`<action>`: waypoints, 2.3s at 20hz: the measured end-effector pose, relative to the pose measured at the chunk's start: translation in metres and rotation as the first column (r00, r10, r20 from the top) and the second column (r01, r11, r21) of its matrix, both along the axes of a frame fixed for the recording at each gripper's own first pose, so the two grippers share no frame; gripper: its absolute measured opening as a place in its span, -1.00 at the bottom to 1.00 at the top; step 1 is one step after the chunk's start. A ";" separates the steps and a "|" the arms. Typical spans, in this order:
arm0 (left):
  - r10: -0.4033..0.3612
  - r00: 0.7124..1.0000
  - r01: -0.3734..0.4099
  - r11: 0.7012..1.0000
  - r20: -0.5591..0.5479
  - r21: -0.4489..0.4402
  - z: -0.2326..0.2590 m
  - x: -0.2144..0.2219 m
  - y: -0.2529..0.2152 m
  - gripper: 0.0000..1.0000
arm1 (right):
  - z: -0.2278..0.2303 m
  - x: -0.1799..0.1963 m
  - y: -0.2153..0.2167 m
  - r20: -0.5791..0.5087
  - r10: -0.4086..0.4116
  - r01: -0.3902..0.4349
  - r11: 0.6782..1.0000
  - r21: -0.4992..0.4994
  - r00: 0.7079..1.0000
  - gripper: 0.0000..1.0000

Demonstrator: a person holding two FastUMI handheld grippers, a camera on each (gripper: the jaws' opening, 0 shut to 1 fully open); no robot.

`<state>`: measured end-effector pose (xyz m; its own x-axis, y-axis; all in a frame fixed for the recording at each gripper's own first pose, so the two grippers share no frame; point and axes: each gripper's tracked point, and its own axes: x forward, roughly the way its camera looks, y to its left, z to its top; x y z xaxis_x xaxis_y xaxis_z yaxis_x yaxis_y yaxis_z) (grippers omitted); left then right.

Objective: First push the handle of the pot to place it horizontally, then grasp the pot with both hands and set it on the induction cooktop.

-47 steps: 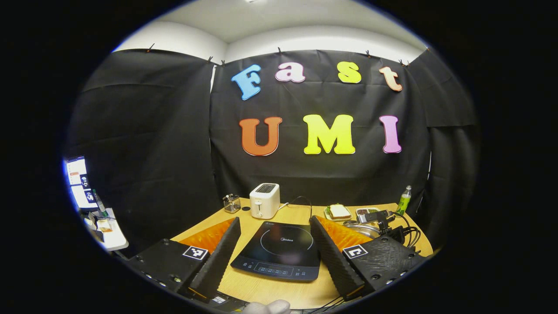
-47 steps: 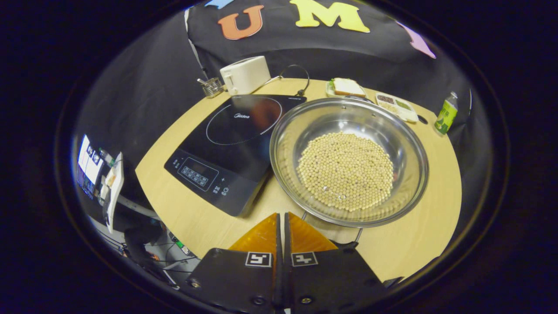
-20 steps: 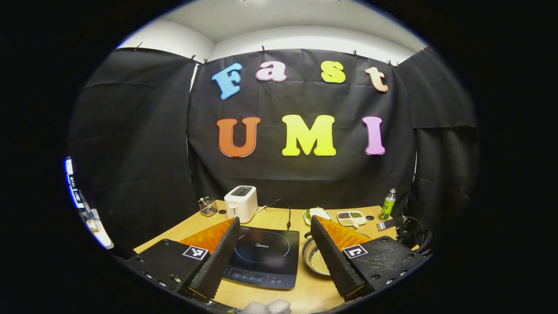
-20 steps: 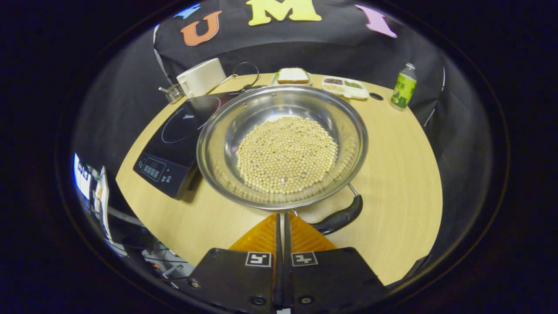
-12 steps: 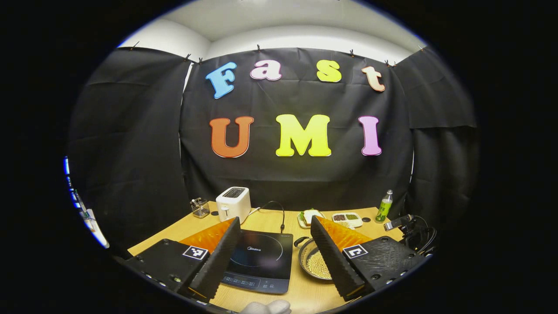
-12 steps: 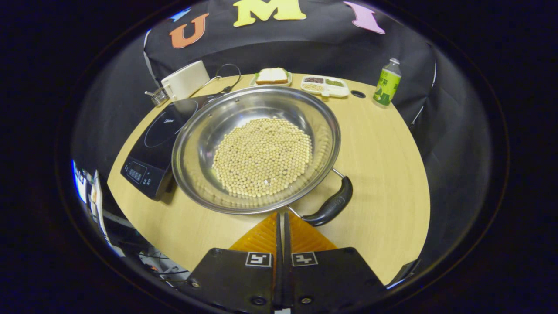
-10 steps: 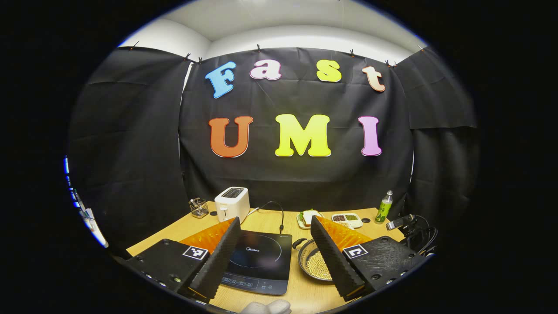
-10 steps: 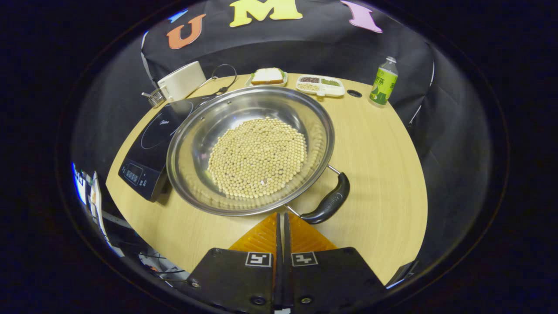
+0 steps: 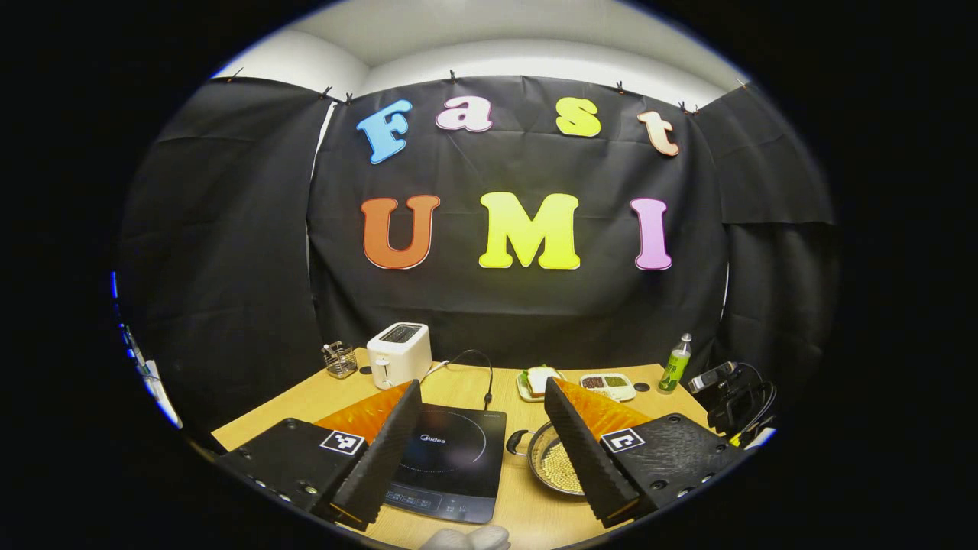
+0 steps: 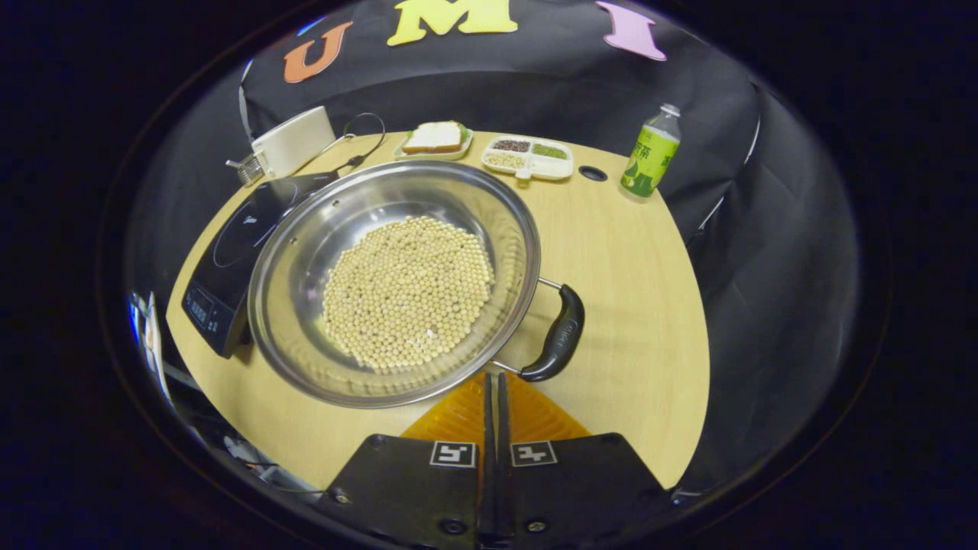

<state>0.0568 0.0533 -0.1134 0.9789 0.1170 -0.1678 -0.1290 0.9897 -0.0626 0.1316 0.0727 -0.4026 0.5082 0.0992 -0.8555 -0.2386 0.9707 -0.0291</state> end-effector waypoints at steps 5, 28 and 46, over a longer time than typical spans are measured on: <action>0.017 1.000 -0.017 1.000 -0.018 0.008 -0.006 0.005 0.005 0.92 | -0.001 0.022 -0.012 0.017 0.029 -0.028 0.999 -0.037 0.999 -0.99; -0.059 0.996 0.060 0.998 -0.068 0.001 -0.033 0.025 -0.013 0.93 | 0.047 0.013 -0.061 0.194 -0.102 0.104 0.995 -0.002 0.976 0.51; -0.161 0.959 0.145 0.986 -0.232 -0.082 -0.140 0.075 -0.055 0.92 | 0.072 0.035 -0.026 0.252 -0.156 0.118 0.980 0.159 0.955 0.70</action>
